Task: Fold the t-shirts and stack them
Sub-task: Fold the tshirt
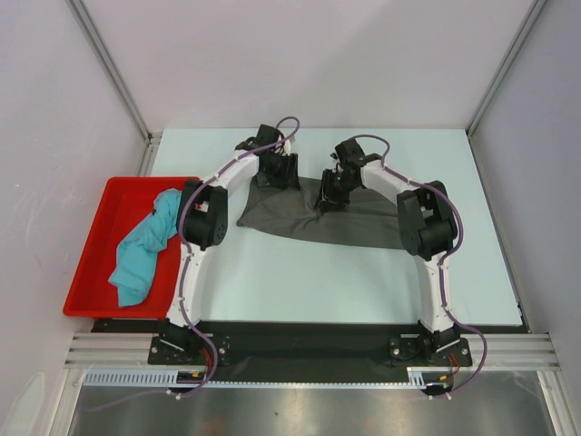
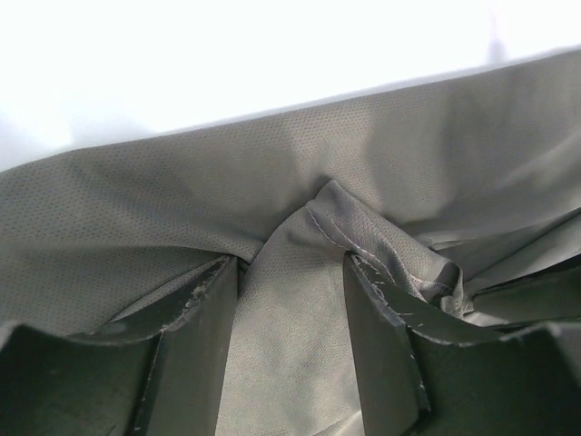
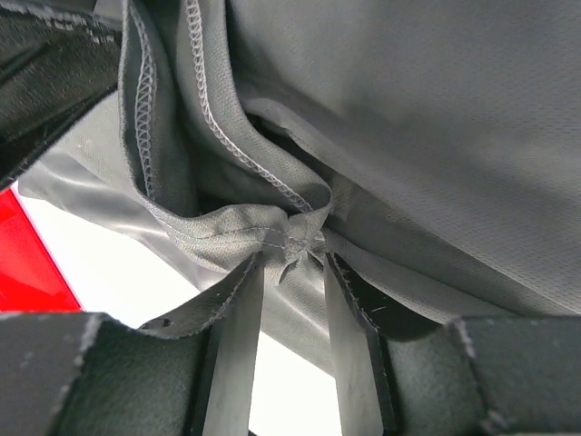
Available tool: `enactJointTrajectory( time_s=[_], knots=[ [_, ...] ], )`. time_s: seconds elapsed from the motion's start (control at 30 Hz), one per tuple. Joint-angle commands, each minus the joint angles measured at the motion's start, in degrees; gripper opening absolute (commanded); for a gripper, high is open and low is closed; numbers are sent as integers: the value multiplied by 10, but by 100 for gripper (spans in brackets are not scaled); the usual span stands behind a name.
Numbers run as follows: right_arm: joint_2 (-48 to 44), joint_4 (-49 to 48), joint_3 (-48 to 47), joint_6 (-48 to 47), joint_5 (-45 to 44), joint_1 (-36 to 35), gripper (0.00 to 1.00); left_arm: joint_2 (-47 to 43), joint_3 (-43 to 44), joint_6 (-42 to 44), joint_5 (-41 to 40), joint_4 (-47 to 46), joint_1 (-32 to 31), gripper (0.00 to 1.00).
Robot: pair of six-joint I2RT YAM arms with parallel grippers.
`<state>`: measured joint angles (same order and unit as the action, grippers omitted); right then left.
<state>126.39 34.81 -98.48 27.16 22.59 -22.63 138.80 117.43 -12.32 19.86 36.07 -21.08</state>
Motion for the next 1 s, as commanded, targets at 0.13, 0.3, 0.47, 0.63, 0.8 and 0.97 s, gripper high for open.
enactJointTrajectory(
  time_s=[0.13,0.3,0.47,0.63,0.8,0.97],
  knots=[
    [-7,-26,-1,13,20,-1,41,-33,-18,-31,-54,-11,2,55],
    [2,-35,-7,23,30,3,40,-54,-45,-40,-115,24,3,55],
    [11,-40,-12,30,34,5,39,-94,-78,-42,-117,1,3,55],
    [13,-40,-15,31,38,7,38,-98,-65,-32,-92,-18,3,61],
    [12,-38,-14,29,40,8,37,-86,-54,-34,-53,-33,3,60],
    [17,-40,-14,33,46,8,36,-76,-51,-30,-19,-59,3,64]
  ],
)
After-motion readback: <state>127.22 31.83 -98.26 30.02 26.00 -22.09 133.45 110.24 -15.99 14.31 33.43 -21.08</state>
